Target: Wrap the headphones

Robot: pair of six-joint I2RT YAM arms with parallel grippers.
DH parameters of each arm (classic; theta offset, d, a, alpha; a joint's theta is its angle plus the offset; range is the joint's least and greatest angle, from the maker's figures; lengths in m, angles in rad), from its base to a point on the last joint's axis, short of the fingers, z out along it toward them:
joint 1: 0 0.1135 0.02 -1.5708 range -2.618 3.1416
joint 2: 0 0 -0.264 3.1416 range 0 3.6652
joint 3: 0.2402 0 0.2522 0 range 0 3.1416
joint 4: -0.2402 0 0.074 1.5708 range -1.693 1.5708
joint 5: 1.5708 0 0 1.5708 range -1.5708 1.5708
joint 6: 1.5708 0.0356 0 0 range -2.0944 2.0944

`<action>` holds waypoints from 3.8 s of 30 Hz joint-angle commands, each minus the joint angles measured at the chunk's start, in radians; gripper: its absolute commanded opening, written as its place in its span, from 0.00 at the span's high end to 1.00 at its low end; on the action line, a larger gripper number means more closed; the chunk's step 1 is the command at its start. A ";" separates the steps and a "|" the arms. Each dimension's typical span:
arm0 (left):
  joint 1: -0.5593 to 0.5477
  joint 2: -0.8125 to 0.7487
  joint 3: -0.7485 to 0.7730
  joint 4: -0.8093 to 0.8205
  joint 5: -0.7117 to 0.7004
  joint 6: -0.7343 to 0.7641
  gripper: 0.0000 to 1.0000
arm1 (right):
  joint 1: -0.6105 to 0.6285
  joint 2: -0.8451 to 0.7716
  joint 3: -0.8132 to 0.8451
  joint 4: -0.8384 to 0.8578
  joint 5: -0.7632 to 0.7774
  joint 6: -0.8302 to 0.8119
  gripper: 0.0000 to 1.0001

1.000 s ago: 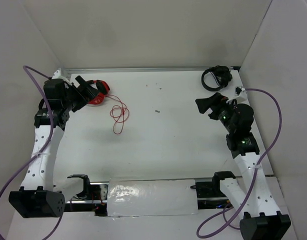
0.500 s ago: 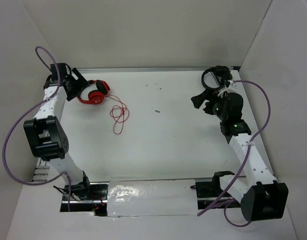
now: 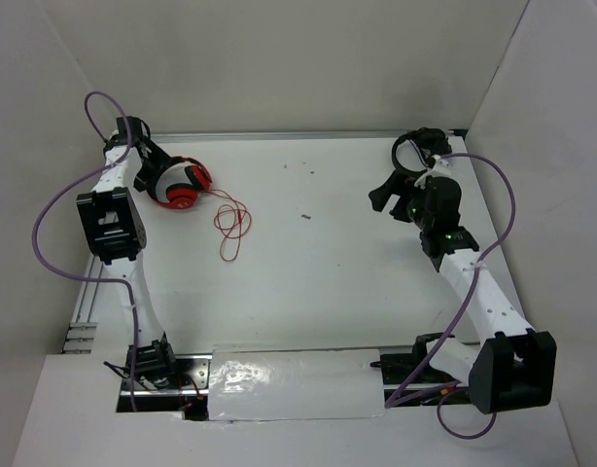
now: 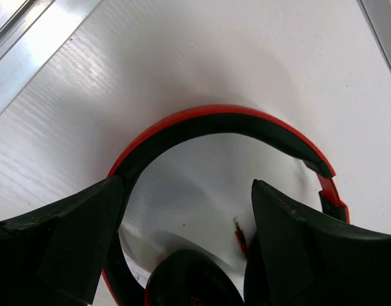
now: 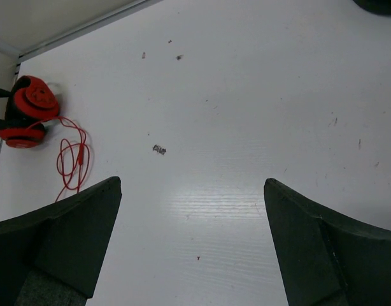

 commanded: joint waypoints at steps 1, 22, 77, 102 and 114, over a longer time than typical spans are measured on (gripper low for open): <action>0.005 -0.042 -0.060 -0.026 -0.062 -0.068 0.05 | 0.012 0.015 0.052 0.064 0.030 -0.020 0.00; 0.015 -0.387 -0.319 0.045 0.099 -0.082 0.01 | 0.026 0.035 0.073 0.021 -0.036 -0.042 0.00; -0.663 -1.128 -0.919 -0.239 -0.085 -0.525 1.00 | 0.740 0.114 0.299 -0.081 0.194 -0.192 0.00; -0.848 -1.128 -0.870 -0.181 -0.119 -0.485 0.61 | 0.854 0.302 0.417 -0.210 0.575 -0.199 0.84; -0.841 -1.201 -0.807 -0.239 -0.246 -0.153 0.05 | 0.791 0.177 0.375 -0.193 0.296 -0.540 0.95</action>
